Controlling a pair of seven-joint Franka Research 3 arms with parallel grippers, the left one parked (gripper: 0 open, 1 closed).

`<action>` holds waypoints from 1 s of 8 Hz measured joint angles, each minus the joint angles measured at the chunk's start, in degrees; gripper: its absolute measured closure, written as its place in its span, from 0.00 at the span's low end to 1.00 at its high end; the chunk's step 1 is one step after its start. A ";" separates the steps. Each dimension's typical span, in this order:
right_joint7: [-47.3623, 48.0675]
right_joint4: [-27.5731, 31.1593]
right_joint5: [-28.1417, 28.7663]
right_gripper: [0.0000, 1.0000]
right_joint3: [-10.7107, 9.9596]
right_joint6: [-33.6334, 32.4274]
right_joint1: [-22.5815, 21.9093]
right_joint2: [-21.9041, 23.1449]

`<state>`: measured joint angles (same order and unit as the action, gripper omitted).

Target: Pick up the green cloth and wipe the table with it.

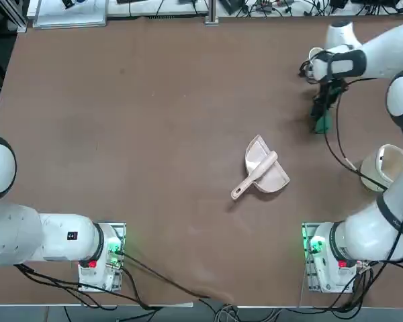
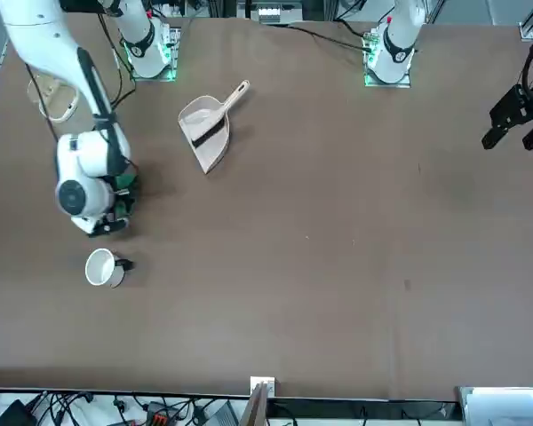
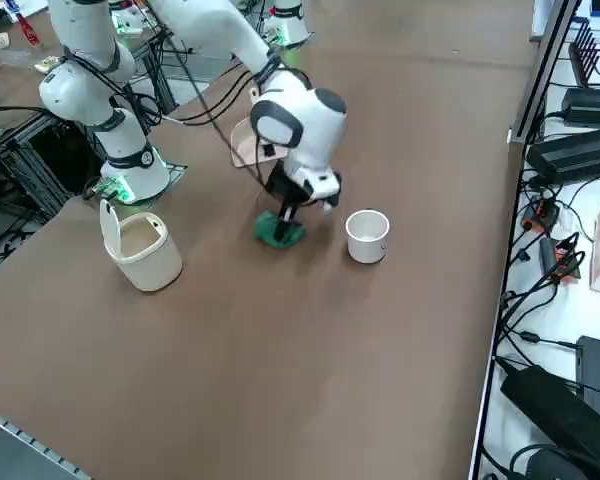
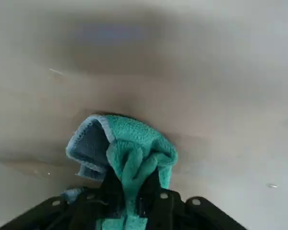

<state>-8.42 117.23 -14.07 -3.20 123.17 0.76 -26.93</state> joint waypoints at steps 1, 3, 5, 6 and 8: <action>-1.67 0.17 -0.51 0.84 -0.10 0.06 1.81 0.12; -1.44 0.52 -0.20 0.84 0.60 -0.11 2.35 0.56; 4.39 0.68 3.40 0.84 5.68 -1.22 1.84 0.71; 8.79 0.82 5.79 0.84 9.06 -1.38 1.38 0.71; 18.37 0.79 9.69 0.84 14.65 0.38 0.21 0.43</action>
<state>9.95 118.02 -4.38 11.45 123.55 0.97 -26.50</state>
